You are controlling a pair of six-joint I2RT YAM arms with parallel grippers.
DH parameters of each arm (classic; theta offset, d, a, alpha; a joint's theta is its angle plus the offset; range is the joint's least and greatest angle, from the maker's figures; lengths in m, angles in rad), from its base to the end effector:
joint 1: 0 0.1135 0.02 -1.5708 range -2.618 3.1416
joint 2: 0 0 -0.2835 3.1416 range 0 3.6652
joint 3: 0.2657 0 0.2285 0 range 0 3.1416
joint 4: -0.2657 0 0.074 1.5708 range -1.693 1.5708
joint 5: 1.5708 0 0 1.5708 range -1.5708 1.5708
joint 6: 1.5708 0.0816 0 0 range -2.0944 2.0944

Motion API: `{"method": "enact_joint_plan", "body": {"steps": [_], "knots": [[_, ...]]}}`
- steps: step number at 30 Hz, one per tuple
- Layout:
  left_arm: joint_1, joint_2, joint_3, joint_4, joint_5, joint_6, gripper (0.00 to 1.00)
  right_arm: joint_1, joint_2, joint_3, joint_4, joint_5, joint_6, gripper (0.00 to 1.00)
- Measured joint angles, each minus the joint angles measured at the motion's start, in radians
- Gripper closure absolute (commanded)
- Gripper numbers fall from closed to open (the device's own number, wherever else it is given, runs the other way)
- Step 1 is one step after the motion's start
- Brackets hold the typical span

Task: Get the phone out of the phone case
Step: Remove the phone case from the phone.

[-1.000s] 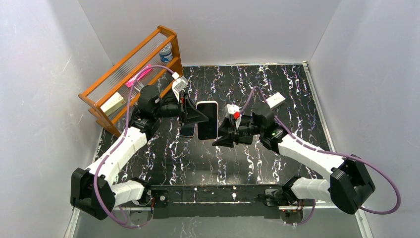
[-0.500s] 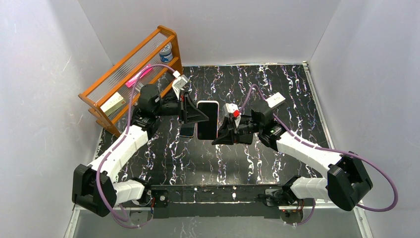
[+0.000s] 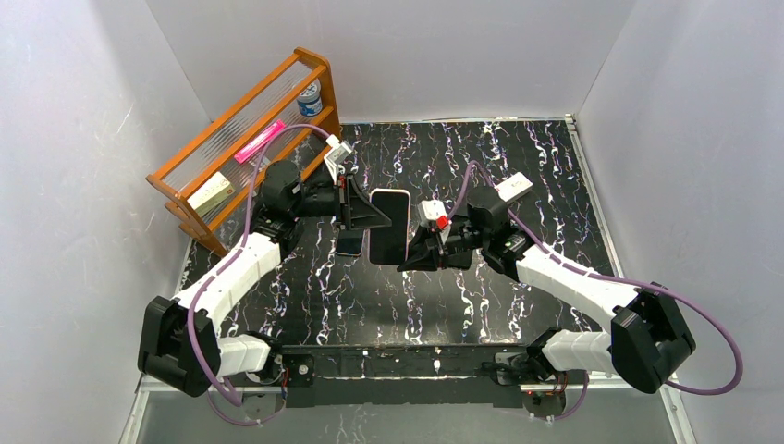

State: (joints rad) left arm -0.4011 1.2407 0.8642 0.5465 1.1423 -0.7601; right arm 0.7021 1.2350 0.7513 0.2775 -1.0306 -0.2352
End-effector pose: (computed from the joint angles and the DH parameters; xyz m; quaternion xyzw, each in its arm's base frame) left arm 0.2118 -0.1705 0.3747 0.3099 0.6073 -0.6442 0.3467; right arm 0.1557 0.2234 0.3080 -0.5823 0.4622 0.4990 0.4453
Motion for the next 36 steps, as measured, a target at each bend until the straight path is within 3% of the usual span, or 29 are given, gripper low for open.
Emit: {"method": "enact_joint_plan", "body": {"steps": [10, 26, 36], "knots": [[0.002, 0.000, -0.005, 0.039, -0.009, -0.044, 1.00, 0.000, 0.000, 0.006, 0.006, 0.034, -0.010, 0.96], [0.019, -0.038, -0.090, 0.174, -0.117, -0.169, 1.00, -0.001, -0.020, -0.219, 0.568, 0.236, 0.529, 0.87], [0.027, -0.109, -0.163, 0.270, -0.249, -0.279, 1.00, -0.019, 0.029, -0.243, 0.816, 0.269, 0.783, 0.82]]}}
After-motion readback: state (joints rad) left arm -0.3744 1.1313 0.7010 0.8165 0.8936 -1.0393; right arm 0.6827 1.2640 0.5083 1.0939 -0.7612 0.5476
